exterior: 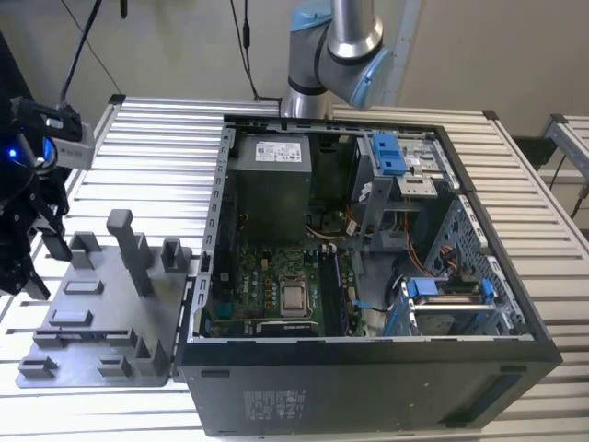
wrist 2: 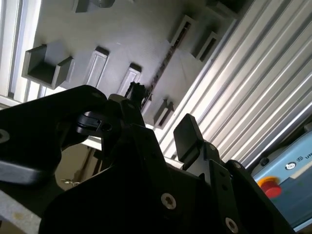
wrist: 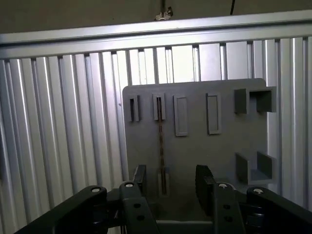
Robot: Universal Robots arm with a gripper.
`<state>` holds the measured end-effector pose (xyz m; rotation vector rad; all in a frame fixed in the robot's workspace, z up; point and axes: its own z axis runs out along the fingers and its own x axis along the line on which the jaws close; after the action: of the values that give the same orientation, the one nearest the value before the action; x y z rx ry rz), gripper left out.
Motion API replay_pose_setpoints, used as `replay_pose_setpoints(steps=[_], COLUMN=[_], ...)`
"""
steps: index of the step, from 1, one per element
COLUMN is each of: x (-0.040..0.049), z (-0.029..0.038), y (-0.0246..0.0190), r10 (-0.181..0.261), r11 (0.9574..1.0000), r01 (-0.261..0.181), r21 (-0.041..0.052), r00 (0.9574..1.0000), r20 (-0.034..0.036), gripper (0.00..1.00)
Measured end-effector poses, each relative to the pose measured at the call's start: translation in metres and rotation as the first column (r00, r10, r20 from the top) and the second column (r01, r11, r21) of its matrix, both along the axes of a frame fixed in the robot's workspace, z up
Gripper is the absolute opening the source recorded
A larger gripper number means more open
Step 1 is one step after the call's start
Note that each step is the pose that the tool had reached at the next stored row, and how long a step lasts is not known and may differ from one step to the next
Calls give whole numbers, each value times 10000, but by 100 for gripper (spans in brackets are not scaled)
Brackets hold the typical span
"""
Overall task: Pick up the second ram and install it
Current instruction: 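Pick up the second ram and move it above second insertion slot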
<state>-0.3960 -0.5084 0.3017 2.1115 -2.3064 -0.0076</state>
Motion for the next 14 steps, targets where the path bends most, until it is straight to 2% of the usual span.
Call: replay_pose_setpoints(steps=[14], x=[0], z=[-219], y=[0], r10=[0], r11=[10000], r01=[0], r21=[20], r00=[10000], r20=[-3], gripper=[54])
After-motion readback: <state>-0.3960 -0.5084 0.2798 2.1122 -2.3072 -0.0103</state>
